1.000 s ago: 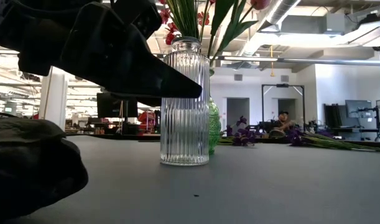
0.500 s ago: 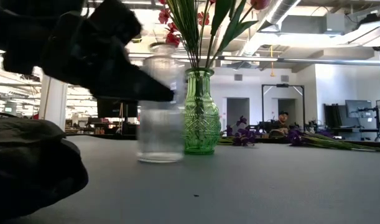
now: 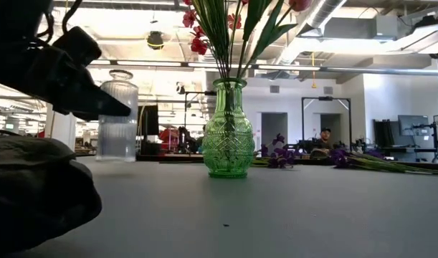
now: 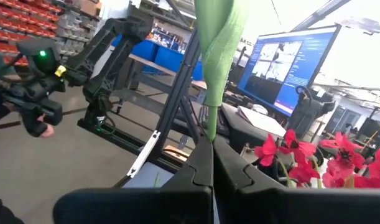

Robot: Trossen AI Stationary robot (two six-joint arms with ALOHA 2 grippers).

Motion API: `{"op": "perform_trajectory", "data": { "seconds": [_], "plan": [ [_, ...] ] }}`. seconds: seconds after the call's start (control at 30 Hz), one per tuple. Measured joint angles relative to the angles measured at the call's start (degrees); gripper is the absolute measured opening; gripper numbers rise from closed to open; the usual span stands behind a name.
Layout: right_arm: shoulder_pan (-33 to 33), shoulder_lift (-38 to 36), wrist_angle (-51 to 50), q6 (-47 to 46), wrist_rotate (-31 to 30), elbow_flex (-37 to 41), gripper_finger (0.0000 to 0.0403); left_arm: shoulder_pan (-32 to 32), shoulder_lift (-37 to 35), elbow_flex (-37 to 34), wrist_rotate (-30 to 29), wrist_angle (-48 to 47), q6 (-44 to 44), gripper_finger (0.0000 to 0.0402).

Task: Sort flowers into vase by color
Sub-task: Put the top black flower into the transparent vase

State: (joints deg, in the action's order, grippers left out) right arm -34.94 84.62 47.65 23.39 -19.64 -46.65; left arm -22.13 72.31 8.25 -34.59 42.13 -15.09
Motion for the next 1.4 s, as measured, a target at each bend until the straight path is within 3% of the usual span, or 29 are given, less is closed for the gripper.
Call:
{"op": "perform_trajectory", "data": {
  "seconds": [0.17,0.3,0.57,0.8,0.9,1.2,1.4],
  "plan": [
    [1.41,0.00,-0.18,-2.26,0.00,0.00,0.0021,0.00,-5.64,-0.28,-0.32,-10.72,-1.39,0.0222],
    [1.84,0.00,-0.27,-2.40,0.00,0.00,0.0021,0.00,-6.28,-0.28,1.30,-11.86,-1.70,0.0233],
    [1.80,0.00,-0.06,-2.38,0.04,0.00,0.0021,0.00,-6.30,-0.28,3.00,-12.13,-2.06,0.0314],
    [1.64,0.00,-0.08,-2.35,0.08,0.00,0.0021,0.00,-7.40,0.97,5.59,-14.87,0.98,0.0329],
    [1.62,0.00,-0.08,-2.37,0.11,0.00,0.0021,0.00,-9.55,3.64,6.33,-23.21,1.73,0.0330],
    [1.62,0.00,-0.57,-2.38,0.15,0.00,0.0021,0.00,-13.78,17.56,4.56,-59.77,-3.01,0.0330],
    [1.60,0.00,-0.73,-2.39,0.17,0.00,0.0021,0.00,-13.88,28.62,10.52,-79.40,-7.29,0.0331]
  ]
}}
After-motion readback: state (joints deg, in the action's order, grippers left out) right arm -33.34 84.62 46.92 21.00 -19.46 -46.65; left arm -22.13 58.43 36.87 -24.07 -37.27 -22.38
